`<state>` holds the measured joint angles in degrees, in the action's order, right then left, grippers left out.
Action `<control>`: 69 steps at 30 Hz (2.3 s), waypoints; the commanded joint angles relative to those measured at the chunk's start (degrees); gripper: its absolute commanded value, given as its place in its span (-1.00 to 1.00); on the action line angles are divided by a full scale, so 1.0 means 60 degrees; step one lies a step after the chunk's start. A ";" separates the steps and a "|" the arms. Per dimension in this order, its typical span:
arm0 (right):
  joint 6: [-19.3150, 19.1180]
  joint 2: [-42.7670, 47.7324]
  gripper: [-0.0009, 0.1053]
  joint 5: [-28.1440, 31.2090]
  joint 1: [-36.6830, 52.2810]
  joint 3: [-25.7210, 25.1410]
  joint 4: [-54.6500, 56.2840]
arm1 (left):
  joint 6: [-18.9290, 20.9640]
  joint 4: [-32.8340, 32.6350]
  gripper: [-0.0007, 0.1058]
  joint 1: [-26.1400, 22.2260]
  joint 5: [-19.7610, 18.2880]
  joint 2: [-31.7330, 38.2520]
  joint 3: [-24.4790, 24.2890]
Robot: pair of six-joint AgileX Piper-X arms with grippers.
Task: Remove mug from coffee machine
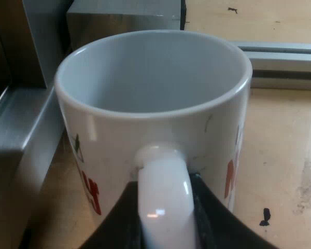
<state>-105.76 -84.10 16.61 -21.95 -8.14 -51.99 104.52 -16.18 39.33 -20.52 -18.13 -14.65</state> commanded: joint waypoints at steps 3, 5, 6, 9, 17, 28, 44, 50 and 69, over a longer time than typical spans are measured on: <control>-0.0134 0.0077 -0.98 0.0047 0.0026 -0.0102 -0.0391 | 0.0105 0.0026 0.51 0.0049 0.0110 0.0005 -0.0056; -0.0134 0.0077 -0.98 0.0105 0.0026 -0.0074 -0.0391 | 0.0105 0.0026 0.51 0.0049 0.0110 0.0005 -0.0056; -0.0134 0.0077 -0.98 0.0292 0.0026 -0.0074 -0.0366 | 0.0105 0.0026 0.51 0.0049 0.0110 0.0005 -0.0056; -0.0134 0.0077 -0.98 0.0550 0.0026 -0.0074 -0.0366 | 0.0105 0.0026 0.51 0.0049 0.0110 0.0005 -0.0056; 0.0323 0.0077 -0.23 0.0455 -0.0060 -0.0074 -0.0266 | 0.0105 0.0026 0.51 0.0049 0.0110 0.0005 -0.0056; 0.0930 0.0741 -0.02 0.0454 -0.0060 -0.0074 0.0419 | 0.0105 0.0026 0.51 0.0049 0.0110 0.0005 -0.0056; 0.2172 0.6406 -0.02 -0.0342 -0.0060 -0.0179 0.8594 | 0.0105 0.0026 0.51 0.0049 0.0110 0.0005 -0.0056; 0.2172 0.8320 -0.02 -0.0417 -0.0060 -0.1041 1.2403 | 0.0105 -0.0028 0.51 0.0049 0.0110 0.0005 -0.0129; 0.2082 0.9516 -0.02 -0.1187 -0.0060 -0.4624 1.7838 | 0.0105 -0.4108 0.51 0.0049 0.1654 0.0024 -0.3003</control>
<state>-92.58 -27.40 11.08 -22.26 -34.37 53.84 104.61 -39.53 39.33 -12.26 -18.01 -31.73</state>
